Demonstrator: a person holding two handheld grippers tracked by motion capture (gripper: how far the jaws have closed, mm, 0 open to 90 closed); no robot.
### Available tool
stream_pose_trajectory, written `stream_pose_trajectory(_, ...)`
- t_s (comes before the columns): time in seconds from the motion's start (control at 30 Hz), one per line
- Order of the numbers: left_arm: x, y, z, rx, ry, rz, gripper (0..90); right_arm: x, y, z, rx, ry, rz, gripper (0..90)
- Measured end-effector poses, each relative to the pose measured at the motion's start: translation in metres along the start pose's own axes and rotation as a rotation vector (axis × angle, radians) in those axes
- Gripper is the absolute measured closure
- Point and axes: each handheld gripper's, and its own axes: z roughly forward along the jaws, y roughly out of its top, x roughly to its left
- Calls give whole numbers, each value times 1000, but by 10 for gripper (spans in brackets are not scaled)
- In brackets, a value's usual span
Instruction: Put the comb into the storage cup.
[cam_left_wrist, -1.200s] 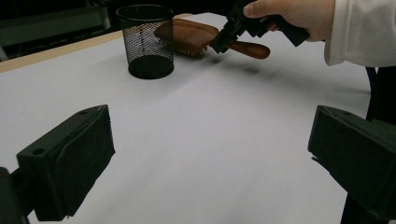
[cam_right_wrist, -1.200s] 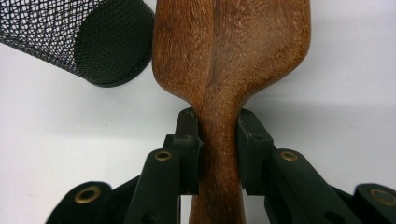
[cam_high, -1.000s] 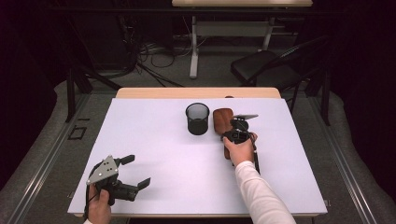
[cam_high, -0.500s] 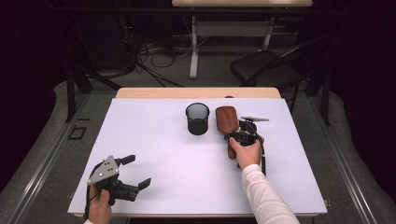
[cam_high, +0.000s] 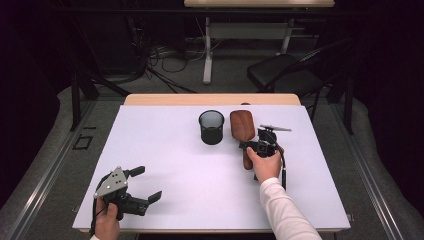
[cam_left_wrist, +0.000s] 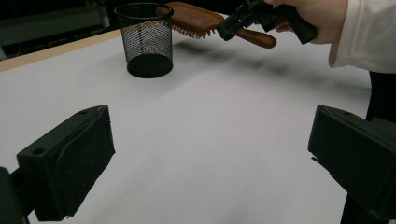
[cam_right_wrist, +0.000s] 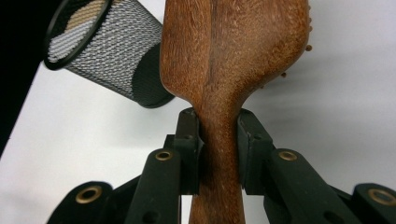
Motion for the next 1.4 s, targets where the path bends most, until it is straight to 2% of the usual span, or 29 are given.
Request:
stream_pose_trajectory(0.1, 0, 0, 1, 7, -2, -1, 3, 1, -1, -4, -21, 11, -17, 730)
stream_pose_trajectory(0.4, 1, -1, 2, 5, -12, -3, 3, 0, 0, -17, -44, 40, -21, 730)
stream_pose_trajectory(0.43, 1, -1, 2, 5, -13, -7, 3, 0, 0, -21, -59, 38, -42, 730)
stream_pose_trajectory(0.57, 2, -1, 2, 3, -13, -12, 3, -1, 0, -27, -74, 42, -62, 730)
stream_pose_trajectory(0.7, 2, -1, 4, 5, -20, -9, 3, -1, 1, -35, -90, 74, -71, 730)
stream_pose_trajectory(0.73, 2, -1, 4, 5, -21, -9, 3, -2, 2, -39, -91, 100, -70, 730)
stream_pose_trajectory(0.9, 2, -1, 6, 15, -21, -12, 3, -4, 2, -50, -111, 139, -89, 730)
stream_pose_trajectory(1.07, 3, -1, 6, 23, -12, -14, 3, -4, 1, -58, -104, 179, -99, 730)
stream_pose_trajectory(1.13, 3, -2, 7, 18, -17, -23, 3, -2, -3, -64, -116, 193, -134, 730)
stream_pose_trajectory(1.4, 2, -2, 8, 17, -21, -29, 3, 6, -16, -75, -134, 244, -216, 730)
